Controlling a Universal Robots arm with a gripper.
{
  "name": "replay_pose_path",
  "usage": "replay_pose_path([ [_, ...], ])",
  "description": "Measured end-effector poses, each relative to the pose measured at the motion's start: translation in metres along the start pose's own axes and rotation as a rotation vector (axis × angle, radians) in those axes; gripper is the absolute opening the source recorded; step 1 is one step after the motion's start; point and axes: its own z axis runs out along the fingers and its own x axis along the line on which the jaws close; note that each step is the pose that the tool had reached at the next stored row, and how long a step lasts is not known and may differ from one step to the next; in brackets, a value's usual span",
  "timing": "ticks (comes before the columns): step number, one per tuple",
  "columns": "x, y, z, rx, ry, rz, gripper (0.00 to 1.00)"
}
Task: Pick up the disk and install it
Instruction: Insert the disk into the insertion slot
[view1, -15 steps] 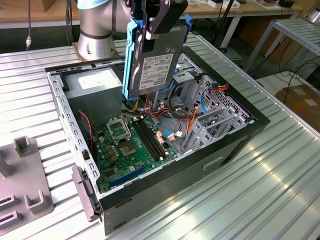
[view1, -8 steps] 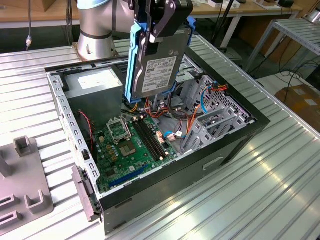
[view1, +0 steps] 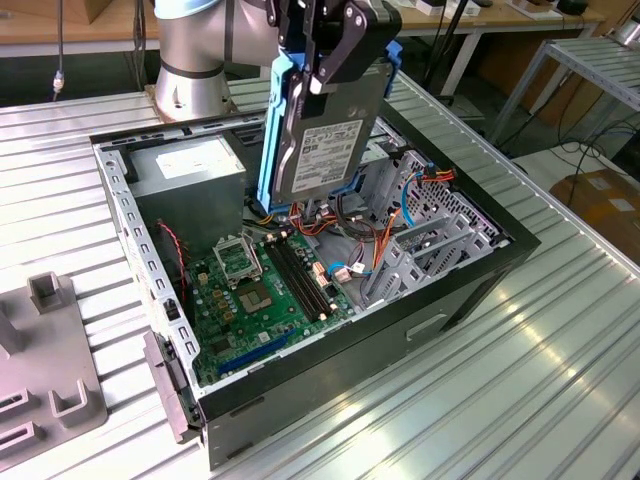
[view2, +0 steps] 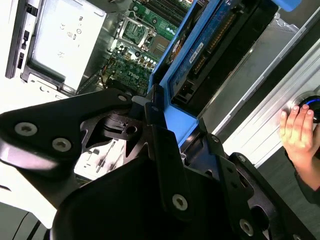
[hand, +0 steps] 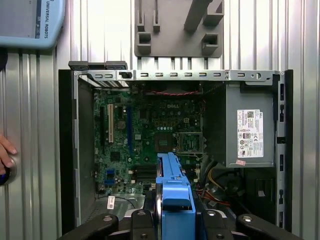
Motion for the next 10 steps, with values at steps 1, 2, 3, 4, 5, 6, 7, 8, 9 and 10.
replay_pose_path([
  [1, 0.0001, 0.0, 0.0, 0.0, 0.0, 0.0, 0.37],
  [2, 0.0001, 0.0, 0.0, 0.0, 0.0, 0.0, 0.37],
  [3, 0.0001, -0.0001, 0.0, 0.0001, 0.0, 0.0, 0.37],
  [4, 0.0002, -0.0001, 0.0001, 0.0001, -0.0001, 0.0, 0.37],
  [5, 0.0002, 0.0, 0.0, 0.0001, 0.0, 0.0, 0.37],
  [6, 0.0002, -0.0002, 0.0, 0.0001, 0.0, 0.0, 0.37],
  [7, 0.0003, -0.0009, 0.0001, 0.0002, -0.0001, 0.0, 0.37],
  [8, 0.0002, -0.0028, 0.0001, 0.0002, 0.0, 0.0, 0.37],
  [9, 0.0002, -0.0054, 0.0002, 0.0001, 0.0001, 0.0, 0.37],
  [10, 0.0001, -0.0085, 0.0004, 0.0001, 0.0001, 0.0, 0.37],
])
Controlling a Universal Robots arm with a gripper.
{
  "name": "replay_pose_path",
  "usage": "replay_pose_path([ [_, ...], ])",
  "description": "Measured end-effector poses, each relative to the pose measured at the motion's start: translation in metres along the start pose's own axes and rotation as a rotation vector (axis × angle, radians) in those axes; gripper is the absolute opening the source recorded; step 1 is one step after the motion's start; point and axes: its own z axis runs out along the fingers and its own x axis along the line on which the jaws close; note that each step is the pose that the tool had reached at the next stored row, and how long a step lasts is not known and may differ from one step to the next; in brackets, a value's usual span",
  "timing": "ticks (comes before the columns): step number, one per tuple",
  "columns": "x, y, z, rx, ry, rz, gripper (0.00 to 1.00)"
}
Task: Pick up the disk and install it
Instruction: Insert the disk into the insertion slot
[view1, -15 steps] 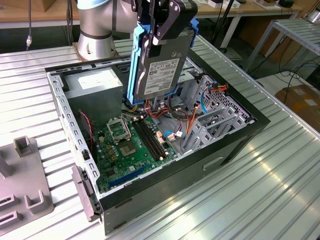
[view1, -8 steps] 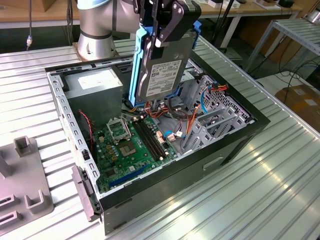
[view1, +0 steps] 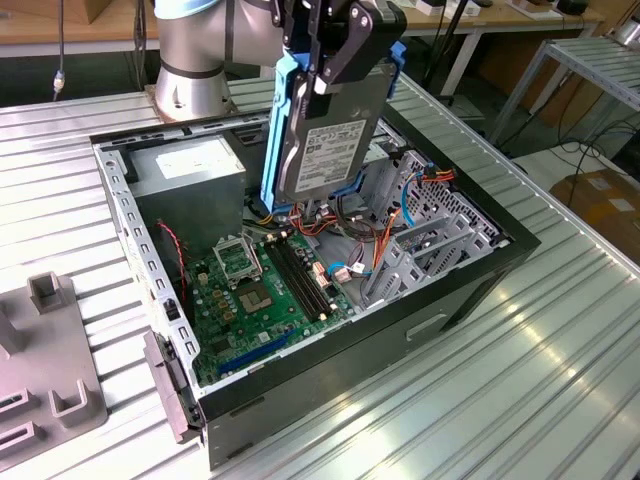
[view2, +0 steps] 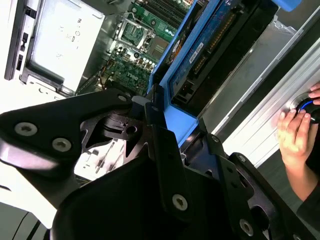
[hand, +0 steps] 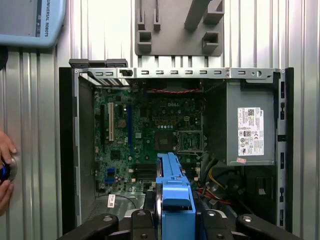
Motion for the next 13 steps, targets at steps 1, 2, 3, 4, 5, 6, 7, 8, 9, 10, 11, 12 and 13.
replay_pose_path([
  [1, -0.0001, -0.0035, 0.0001, 0.0, 0.0001, 0.0, 0.37],
  [2, -0.0001, -0.0068, 0.0002, 0.0, 0.0003, 0.0, 0.37],
  [3, -0.0002, -0.0106, 0.0003, 0.0, 0.0004, 0.0, 0.37],
  [4, -0.0002, -0.0176, 0.0006, 0.0, 0.0008, 0.0, 0.37],
  [5, -0.0004, -0.029, 0.0012, 0.0, 0.0012, 0.0, 0.37],
  [6, -0.0005, -0.0354, 0.0016, 0.0, 0.0012, 0.0, 0.37],
  [7, -0.0005, -0.0412, 0.002, 0.0001, 0.0013, 0.0, 0.37],
  [8, -0.0005, -0.0451, 0.0024, 0.0, 0.0013, 0.0, 0.37],
  [9, -0.0004, -0.0494, 0.0031, 0.0001, 0.0014, 0.0, 0.37],
  [10, 0.0, -0.0508, 0.0034, 0.0, 0.0019, 0.0, 0.37],
  [11, 0.0012, -0.0515, 0.0037, -0.0001, 0.0024, 0.0, 0.37],
  [12, 0.0028, -0.0518, 0.0043, 0.0, 0.0024, 0.0, 0.37],
  [13, 0.0049, -0.052, 0.005, 0.0001, 0.0025, 0.0, 0.37],
])
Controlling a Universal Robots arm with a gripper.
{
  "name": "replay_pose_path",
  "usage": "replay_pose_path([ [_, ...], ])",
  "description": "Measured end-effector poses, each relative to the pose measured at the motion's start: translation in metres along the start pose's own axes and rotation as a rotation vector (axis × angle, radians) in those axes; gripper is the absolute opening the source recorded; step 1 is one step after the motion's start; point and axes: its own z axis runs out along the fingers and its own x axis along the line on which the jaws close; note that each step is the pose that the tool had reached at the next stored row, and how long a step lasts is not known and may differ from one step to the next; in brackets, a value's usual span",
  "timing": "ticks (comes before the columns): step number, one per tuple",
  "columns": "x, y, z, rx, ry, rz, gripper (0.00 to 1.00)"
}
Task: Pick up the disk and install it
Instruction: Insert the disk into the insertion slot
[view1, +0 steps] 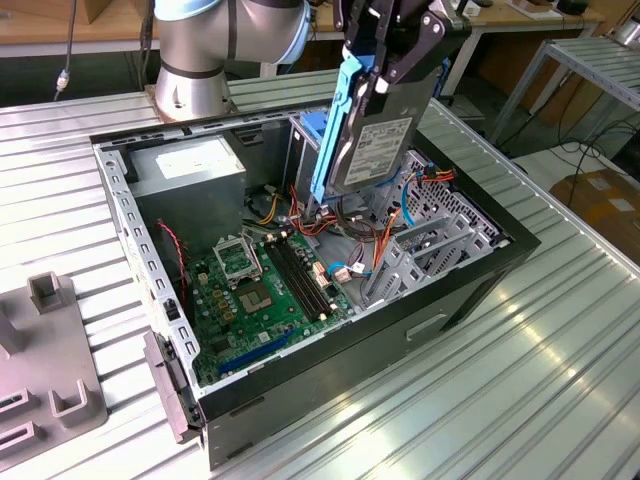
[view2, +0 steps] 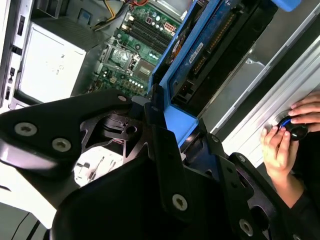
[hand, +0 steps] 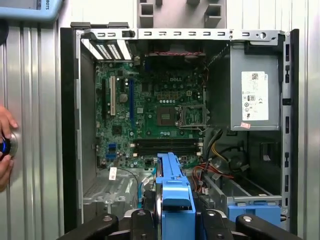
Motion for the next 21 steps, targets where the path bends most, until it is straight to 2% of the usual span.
replay_pose_path([
  [3, 0.0068, -0.0009, 0.0021, 0.0, 0.0002, 0.0, 0.37],
  [5, 0.0108, -0.0051, 0.0044, 0.0, 0.0011, 0.0, 0.37],
  [6, 0.0116, -0.0121, 0.0061, 0.0, 0.0035, 0.0, 0.37],
  [7, 0.0119, -0.0238, 0.0088, 0.0, 0.0067, 0.0, 0.37],
  [8, 0.013, -0.0265, 0.0098, 0.0001, 0.0072, 0.0, 0.37],
  [9, 0.0148, -0.0269, 0.0103, 0.0001, 0.0073, 0.0, 0.37],
  [11, 0.0232, -0.0272, 0.0122, 0.0001, 0.0073, 0.0, 0.37],
  [16, 0.035, -0.0287, 0.0148, 0.0001, 0.0073, 0.0, 0.37],
  [18, 0.0372, -0.0315, 0.0155, 0.0, 0.0074, 0.0, 0.37],
  [21, 0.0385, -0.0406, 0.0169, 0.0001, 0.0072, 0.001, 0.37],
])
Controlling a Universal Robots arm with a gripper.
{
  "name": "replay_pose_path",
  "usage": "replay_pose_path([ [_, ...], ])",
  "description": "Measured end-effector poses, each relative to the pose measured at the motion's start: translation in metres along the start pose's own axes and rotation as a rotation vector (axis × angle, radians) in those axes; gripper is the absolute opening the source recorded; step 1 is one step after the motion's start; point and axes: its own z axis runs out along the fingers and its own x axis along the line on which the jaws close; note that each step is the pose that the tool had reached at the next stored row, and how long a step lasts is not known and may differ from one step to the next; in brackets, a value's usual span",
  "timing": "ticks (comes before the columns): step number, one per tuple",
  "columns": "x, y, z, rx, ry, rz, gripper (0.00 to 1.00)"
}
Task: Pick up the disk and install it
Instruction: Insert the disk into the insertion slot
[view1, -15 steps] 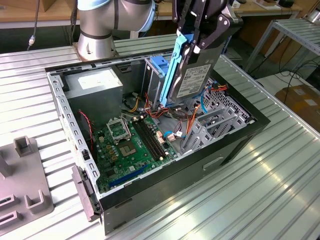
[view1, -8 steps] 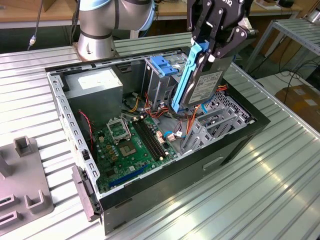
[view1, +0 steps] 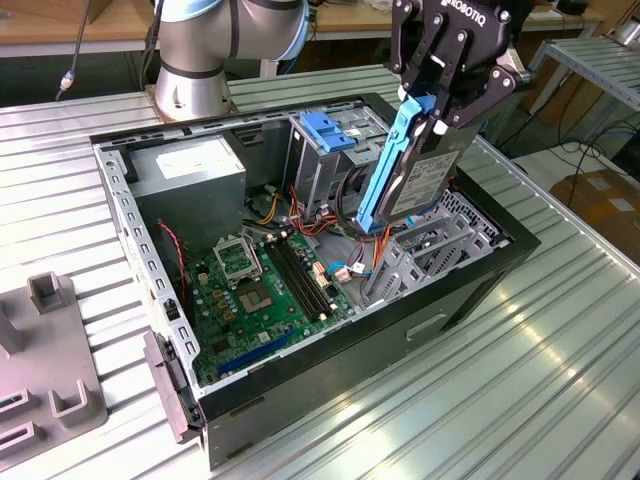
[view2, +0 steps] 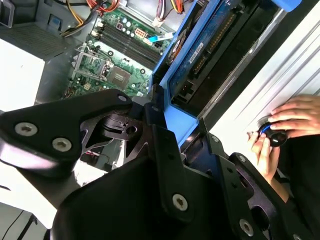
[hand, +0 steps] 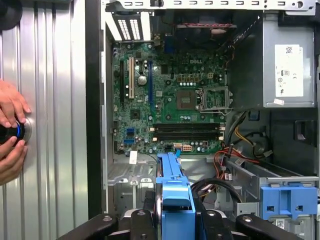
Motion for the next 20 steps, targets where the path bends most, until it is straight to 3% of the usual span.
replay_pose_path([
  [2, 0.0009, -0.0068, 0.0014, 0.0, 0.0002, 0.0, 0.37],
  [10, 0.0171, -0.0079, 0.004, 0.0, 0.0002, 0.001, 0.37],
  [14, 0.0216, -0.0109, 0.0067, 0.0, 0.0002, 0.001, 0.37],
  [20, 0.0215, -0.0289, 0.0099, 0.0001, 0.0069, 0.001, 0.37],
])
